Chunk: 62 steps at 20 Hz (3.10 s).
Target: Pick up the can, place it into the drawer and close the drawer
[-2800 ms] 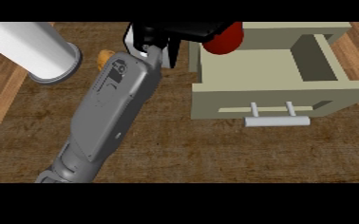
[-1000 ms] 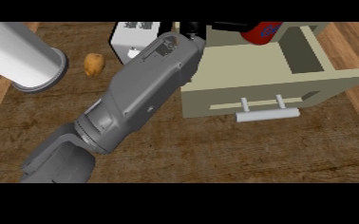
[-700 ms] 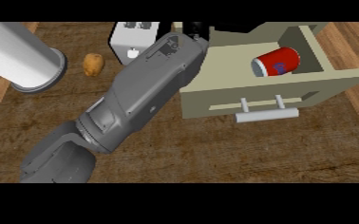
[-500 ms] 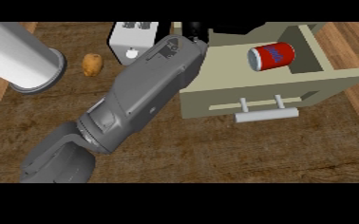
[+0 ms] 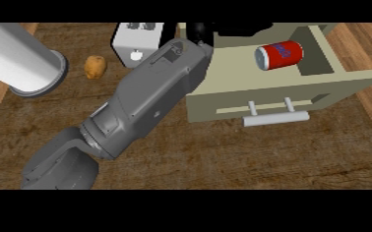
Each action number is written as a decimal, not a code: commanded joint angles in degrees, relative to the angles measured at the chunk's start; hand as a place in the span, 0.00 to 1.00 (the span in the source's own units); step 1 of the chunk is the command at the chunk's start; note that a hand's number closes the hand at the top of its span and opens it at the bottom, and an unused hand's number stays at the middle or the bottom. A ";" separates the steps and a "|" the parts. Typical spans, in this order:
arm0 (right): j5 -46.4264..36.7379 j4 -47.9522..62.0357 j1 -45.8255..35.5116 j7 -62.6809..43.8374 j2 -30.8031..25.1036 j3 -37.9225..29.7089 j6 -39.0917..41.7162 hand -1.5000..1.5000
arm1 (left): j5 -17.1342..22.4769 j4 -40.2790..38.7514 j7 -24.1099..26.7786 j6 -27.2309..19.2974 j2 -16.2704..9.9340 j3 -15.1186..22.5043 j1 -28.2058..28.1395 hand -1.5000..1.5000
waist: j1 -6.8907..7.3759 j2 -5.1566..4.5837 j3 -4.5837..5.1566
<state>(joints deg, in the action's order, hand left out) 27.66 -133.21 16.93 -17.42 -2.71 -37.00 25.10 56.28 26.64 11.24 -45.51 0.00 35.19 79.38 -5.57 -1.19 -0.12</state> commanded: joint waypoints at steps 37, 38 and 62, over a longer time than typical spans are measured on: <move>-81.97 37.64 -39.59 22.05 -6.22 36.77 -15.95 0.00 | -0.56 8.99 -2.72 -1.22 -5.62 -0.83 -1.07 0.00 | 7.67 1.17 0.12; -84.03 39.36 -39.33 22.70 -6.01 38.20 -17.43 0.00 | -1.17 9.80 -3.65 -3.18 -5.57 -0.37 -1.07 0.00 | 7.64 1.26 0.12; -100.29 98.28 -64.57 25.38 -5.85 31.80 -51.77 0.00 | -6.62 28.36 -13.69 -1.60 -20.24 -1.34 -11.03 0.00 | 9.13 0.33 0.02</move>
<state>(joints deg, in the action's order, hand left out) -72.41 -43.65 -44.90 8.04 -8.39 -2.80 -22.06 50.31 52.85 -1.30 -47.41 -19.27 33.86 69.28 3.29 0.40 0.84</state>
